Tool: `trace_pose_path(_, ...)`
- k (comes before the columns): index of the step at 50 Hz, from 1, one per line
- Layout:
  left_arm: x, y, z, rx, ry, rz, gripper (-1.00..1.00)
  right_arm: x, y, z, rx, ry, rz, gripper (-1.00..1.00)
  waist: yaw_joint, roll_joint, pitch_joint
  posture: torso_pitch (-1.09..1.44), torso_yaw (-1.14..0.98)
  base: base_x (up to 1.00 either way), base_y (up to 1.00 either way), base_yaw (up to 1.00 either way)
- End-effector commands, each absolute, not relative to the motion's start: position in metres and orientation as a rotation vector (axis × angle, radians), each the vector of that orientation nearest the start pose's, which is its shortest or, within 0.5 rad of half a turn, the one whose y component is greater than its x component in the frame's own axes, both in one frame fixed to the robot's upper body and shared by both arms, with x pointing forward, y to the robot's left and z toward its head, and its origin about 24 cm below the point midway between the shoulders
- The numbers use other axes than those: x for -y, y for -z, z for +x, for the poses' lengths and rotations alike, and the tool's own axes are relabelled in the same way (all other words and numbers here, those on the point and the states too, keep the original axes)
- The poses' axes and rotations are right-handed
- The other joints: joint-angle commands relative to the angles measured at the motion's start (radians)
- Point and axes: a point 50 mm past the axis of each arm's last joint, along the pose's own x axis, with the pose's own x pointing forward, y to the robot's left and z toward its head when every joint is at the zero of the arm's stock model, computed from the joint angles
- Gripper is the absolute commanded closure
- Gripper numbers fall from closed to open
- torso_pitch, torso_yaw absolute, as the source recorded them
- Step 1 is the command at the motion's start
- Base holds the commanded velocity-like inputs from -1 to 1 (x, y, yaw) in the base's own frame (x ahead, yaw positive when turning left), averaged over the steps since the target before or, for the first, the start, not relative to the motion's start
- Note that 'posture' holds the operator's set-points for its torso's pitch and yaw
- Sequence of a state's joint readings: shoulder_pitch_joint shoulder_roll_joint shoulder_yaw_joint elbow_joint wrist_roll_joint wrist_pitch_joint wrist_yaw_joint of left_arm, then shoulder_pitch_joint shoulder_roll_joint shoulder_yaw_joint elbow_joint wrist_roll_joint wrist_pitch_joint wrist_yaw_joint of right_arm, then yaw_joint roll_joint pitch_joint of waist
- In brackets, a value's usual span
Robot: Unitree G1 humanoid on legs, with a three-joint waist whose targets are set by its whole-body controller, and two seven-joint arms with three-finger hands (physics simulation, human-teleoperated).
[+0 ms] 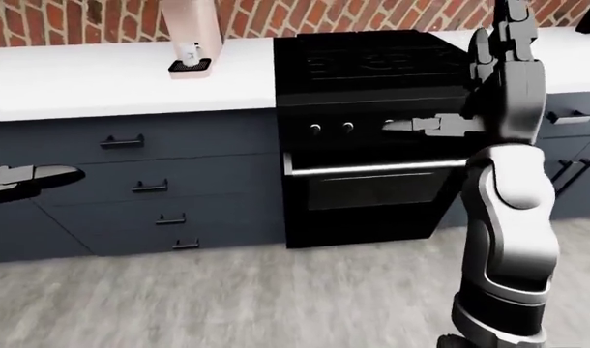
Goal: Pick the mug from under the coffee machine dispenser and place it on the counter.
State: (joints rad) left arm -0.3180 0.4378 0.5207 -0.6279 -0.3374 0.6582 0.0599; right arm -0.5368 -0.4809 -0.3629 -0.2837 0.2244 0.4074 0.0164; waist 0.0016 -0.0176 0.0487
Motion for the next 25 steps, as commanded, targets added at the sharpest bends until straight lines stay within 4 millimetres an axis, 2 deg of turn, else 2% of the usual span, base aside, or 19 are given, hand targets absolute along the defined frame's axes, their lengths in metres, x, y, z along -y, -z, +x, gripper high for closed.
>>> trace_pose_path(1,-0.2650,-0.2569,0.2283,0.478,-0.292,0.120,-1.00,0.2527,-0.2788,0.2793,0.585,0.190,-0.182,-1.00,0.000,-0.011,-0.020,0.00,0.00,0.14,0.01,0.00)
trace_pose_path(2,-0.2645,-0.2566,0.2285,0.477,-0.290,0.120,-1.00,0.2526,-0.2793,0.2790,0.586,0.190,-0.180,-1.00,0.003,-0.023,-0.013,0.00,0.00,0.12,0.01,0.00)
trace_pose_path(3,-0.2643,-0.2568,0.2286,0.477,-0.289,0.120,-1.00,0.2527,-0.2796,0.2790,0.585,0.190,-0.178,-1.00,-0.002,-0.020,-0.017,0.00,0.00,0.13,0.01,0.00)
trace_pose_path(6,-0.2645,-0.2577,0.2282,0.479,-0.290,0.120,-1.00,0.2528,-0.2801,0.2789,0.586,0.191,-0.178,-1.00,-0.002,-0.001,-0.017,0.00,0.00,0.09,0.01,0.00)
trace_pose_path(8,-0.2643,-0.2583,0.2281,0.480,-0.290,0.121,-1.00,0.2529,-0.2801,0.2788,0.587,0.191,-0.181,-1.00,-0.014,0.010,0.001,0.00,0.00,0.02,0.01,0.00)
trace_pose_path(10,-0.2648,-0.2588,0.2277,0.481,-0.292,0.121,-1.00,0.2527,-0.2806,0.2786,0.588,0.190,-0.182,-1.00,-0.024,0.039,-0.004,0.00,0.00,0.01,0.02,0.00)
trace_pose_path(11,-0.2649,-0.2590,0.2275,0.481,-0.293,0.122,-1.00,0.2526,-0.2804,0.2786,0.588,0.190,-0.184,-1.00,-0.028,0.066,-0.013,0.00,0.00,0.01,0.02,0.00)
trace_pose_path(12,-0.2649,-0.2592,0.2274,0.482,-0.293,0.121,-1.00,0.2525,-0.2801,0.2786,0.588,0.189,-0.186,-1.00,-0.032,0.047,-0.008,0.00,0.00,0.02,0.02,0.00)
trace_pose_path(13,-0.2648,-0.2593,0.2273,0.482,-0.293,0.122,-1.00,0.2525,-0.2800,0.2787,0.588,0.189,-0.187,-1.00,-0.027,0.041,-0.006,0.00,0.00,0.01,0.00,0.00)
trace_pose_path(14,-0.2648,-0.2597,0.2274,0.483,-0.293,0.122,-1.00,0.2524,-0.2802,0.2786,0.588,0.188,-0.188,-1.00,-0.025,0.038,-0.016,0.00,0.00,0.02,0.02,0.00)
trace_pose_path(17,-0.2651,-0.2598,0.2274,0.483,-0.294,0.123,-1.00,0.2527,-0.2807,0.2786,0.589,0.189,-0.189,-1.00,-0.015,0.022,-0.021,0.00,0.00,0.01,0.02,0.00)
trace_pose_path(25,-0.2660,-0.2601,0.2269,0.484,-0.296,0.124,-1.00,0.2529,-0.2812,0.2784,0.591,0.187,-0.192,-1.00,-0.002,0.015,-0.024,0.00,0.00,0.02,0.02,0.00)
